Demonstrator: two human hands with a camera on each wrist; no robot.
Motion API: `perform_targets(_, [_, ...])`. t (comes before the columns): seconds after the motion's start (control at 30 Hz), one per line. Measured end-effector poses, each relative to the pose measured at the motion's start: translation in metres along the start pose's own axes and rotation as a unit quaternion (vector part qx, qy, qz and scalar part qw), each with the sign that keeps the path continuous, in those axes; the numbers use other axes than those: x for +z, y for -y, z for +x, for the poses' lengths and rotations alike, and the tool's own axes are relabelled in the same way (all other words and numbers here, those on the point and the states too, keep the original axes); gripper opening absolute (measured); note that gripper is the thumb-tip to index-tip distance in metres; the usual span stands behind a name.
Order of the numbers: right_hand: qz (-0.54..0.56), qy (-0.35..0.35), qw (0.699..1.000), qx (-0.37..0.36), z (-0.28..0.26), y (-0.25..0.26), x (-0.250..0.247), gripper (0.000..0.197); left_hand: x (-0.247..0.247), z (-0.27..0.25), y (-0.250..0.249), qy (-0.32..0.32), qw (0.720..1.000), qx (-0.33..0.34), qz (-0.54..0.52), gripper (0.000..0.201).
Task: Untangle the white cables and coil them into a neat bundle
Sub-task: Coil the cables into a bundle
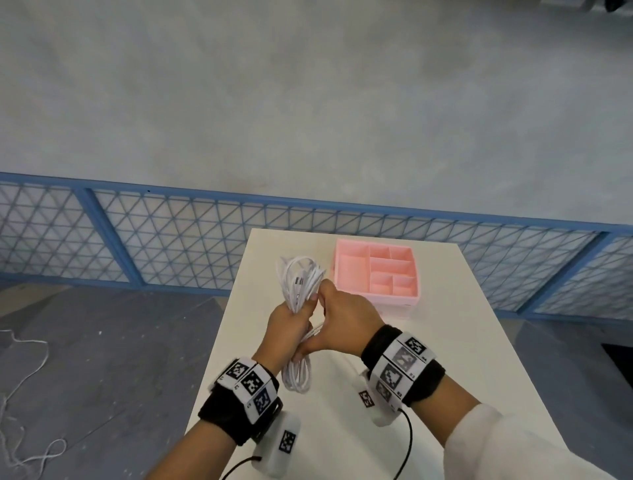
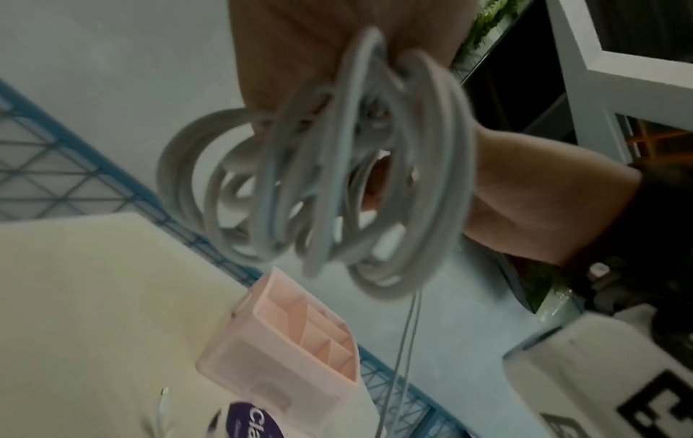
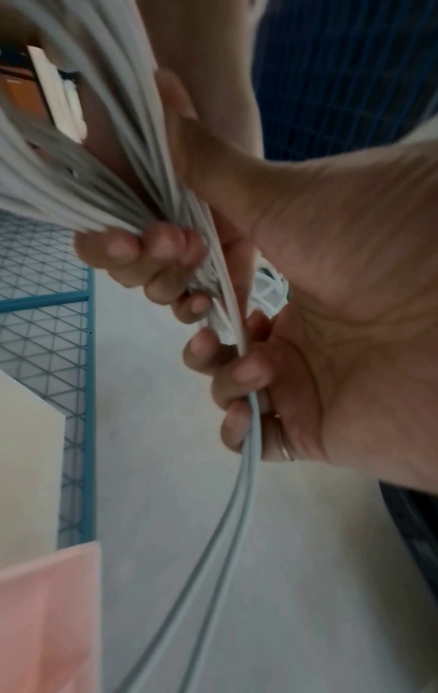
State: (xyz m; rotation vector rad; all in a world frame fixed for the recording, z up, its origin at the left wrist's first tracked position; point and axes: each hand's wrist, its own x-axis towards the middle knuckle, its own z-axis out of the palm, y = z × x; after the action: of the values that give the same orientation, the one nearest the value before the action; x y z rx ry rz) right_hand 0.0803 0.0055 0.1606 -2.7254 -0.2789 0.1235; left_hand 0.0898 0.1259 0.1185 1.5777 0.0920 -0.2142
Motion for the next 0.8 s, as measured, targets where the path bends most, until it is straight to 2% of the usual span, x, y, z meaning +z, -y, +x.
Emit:
perform_targets(0.1, [0.018,0.029,0.999,0.026,0.002,-0.009,0.002,0.083,-0.001,0.0,0.003,0.04,0.999,-0.004,-0.032,0.012])
perform_targets(0.23, [0.023,0.055,0.998,0.014,0.006,-0.022,0.002,0.084,-0.006,0.003,0.006,0.125,0.991,0.019,-0.039,0.016])
perform_targets(0.33, [0.013,0.101,0.995,0.005,0.013,-0.033,0.004,0.072,-0.007,0.003,0.004,0.182,0.983,0.026,-0.003,0.029])
perform_targets(0.4, [0.069,0.13,0.989,0.019,0.015,-0.045,-0.001,0.059,-0.014,0.004,0.003,0.185,0.983,0.015,0.016,0.028])
perform_targets(0.47, [0.13,0.151,0.979,0.034,0.014,-0.058,-0.012,0.039,-0.029,0.009,0.007,0.16,0.987,-0.002,0.013,0.032])
perform_targets(0.53, [0.134,0.155,0.977,0.056,0.016,-0.075,-0.023,0.021,-0.046,0.015,0.012,0.128,0.992,-0.012,0.0,0.034])
perform_targets(0.6, [0.107,0.137,0.982,0.069,0.019,-0.09,-0.027,0.018,-0.058,0.019,0.013,0.096,0.995,-0.016,-0.018,0.024])
perform_targets(0.67, [0.092,0.098,0.986,0.098,0.025,-0.096,-0.024,0.026,-0.063,0.024,0.015,0.065,0.995,-0.032,-0.069,0.021])
perform_targets(0.8, [0.082,-0.082,0.978,0.172,0.03,-0.07,-0.005,0.037,-0.054,0.03,0.02,0.028,0.991,-0.064,-0.113,0.027])
